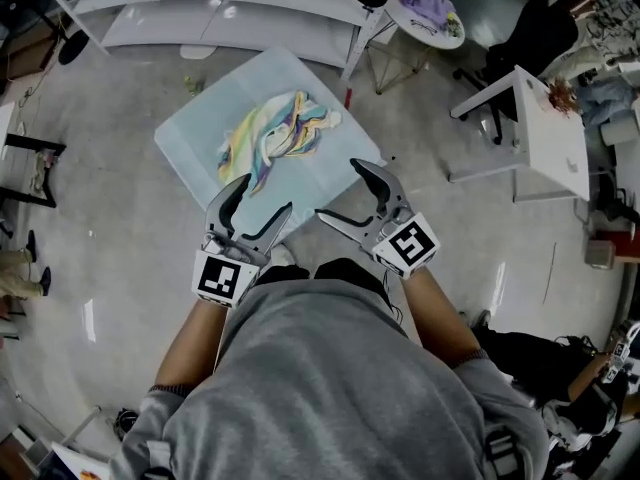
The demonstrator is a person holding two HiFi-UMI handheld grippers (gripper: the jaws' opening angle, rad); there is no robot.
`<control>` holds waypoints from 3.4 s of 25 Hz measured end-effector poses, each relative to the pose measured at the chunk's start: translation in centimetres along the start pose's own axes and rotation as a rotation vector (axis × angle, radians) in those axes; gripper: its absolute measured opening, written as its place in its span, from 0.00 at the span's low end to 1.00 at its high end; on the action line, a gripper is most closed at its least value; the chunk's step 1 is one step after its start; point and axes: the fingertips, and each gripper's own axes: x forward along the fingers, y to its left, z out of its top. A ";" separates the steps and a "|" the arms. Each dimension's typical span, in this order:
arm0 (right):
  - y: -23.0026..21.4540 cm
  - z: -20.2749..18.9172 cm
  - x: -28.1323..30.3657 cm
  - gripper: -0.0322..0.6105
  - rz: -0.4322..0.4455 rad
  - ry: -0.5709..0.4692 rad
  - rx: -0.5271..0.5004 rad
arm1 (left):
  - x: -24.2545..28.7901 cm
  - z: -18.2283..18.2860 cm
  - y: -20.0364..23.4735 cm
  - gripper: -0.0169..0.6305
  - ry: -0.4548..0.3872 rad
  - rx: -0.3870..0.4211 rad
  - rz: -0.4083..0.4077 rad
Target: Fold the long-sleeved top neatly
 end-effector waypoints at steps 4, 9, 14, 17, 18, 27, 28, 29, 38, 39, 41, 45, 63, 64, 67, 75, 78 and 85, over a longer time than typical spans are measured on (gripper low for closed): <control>-1.7 -0.2 1.9 0.72 0.030 0.019 -0.006 | 0.9 -0.6 2.0 0.56 0.012 0.002 0.032; -5.0 -1.2 4.3 0.72 0.101 0.022 -0.015 | 2.9 -1.5 4.1 0.56 0.032 0.002 0.099; -9.0 -2.2 6.5 0.72 0.210 0.029 -0.031 | 5.9 -2.0 5.5 0.56 0.057 0.003 0.195; -11.6 -2.9 7.5 0.71 0.306 0.043 -0.058 | 8.0 -2.6 5.8 0.56 0.073 -0.001 0.265; -12.5 -3.2 7.8 0.71 0.339 0.049 -0.067 | 8.6 -2.9 5.8 0.56 0.081 -0.002 0.287; -16.7 -5.0 11.4 0.65 0.604 0.050 -0.134 | 12.2 -6.2 7.5 0.56 0.162 -0.048 0.533; -16.9 -5.6 11.7 0.65 0.637 0.059 -0.143 | 12.4 -6.6 7.5 0.56 0.174 -0.051 0.560; -17.0 -6.1 12.1 0.64 0.667 0.065 -0.150 | 12.6 -7.1 7.6 0.56 0.187 -0.051 0.586; -17.3 -11.8 16.2 0.55 0.823 0.175 -0.253 | 12.1 -14.6 7.8 0.56 0.346 -0.052 0.688; -17.3 -12.6 16.7 0.55 0.832 0.191 -0.263 | 11.9 -15.8 8.0 0.56 0.367 -0.058 0.692; -17.2 -14.3 17.6 0.53 0.846 0.220 -0.277 | 11.4 -18.3 8.4 0.56 0.409 -0.079 0.698; -16.6 -17.1 19.6 0.53 0.856 0.263 -0.318 | 10.6 -23.1 9.5 0.55 0.474 -0.111 0.692; -16.3 -31.1 25.7 0.44 0.877 0.415 -0.586 | 10.6 -39.4 12.2 0.49 0.611 -0.117 0.592; -16.2 -31.4 25.9 0.44 0.881 0.420 -0.595 | 10.6 -40.0 12.2 0.47 0.619 -0.111 0.582; -15.7 -32.1 26.4 0.43 0.890 0.424 -0.622 | 10.8 -41.2 12.0 0.45 0.636 -0.097 0.556; -15.7 -33.5 27.6 0.40 0.909 0.443 -0.675 | 12.1 -43.6 12.3 0.36 0.696 -0.015 0.489; -16.0 -34.1 28.0 0.39 0.914 0.457 -0.689 | 12.0 -44.3 12.9 0.36 0.710 -0.019 0.492; -16.4 -34.6 29.2 0.30 0.939 0.471 -0.711 | 10.9 -45.9 13.6 0.35 0.780 0.055 0.439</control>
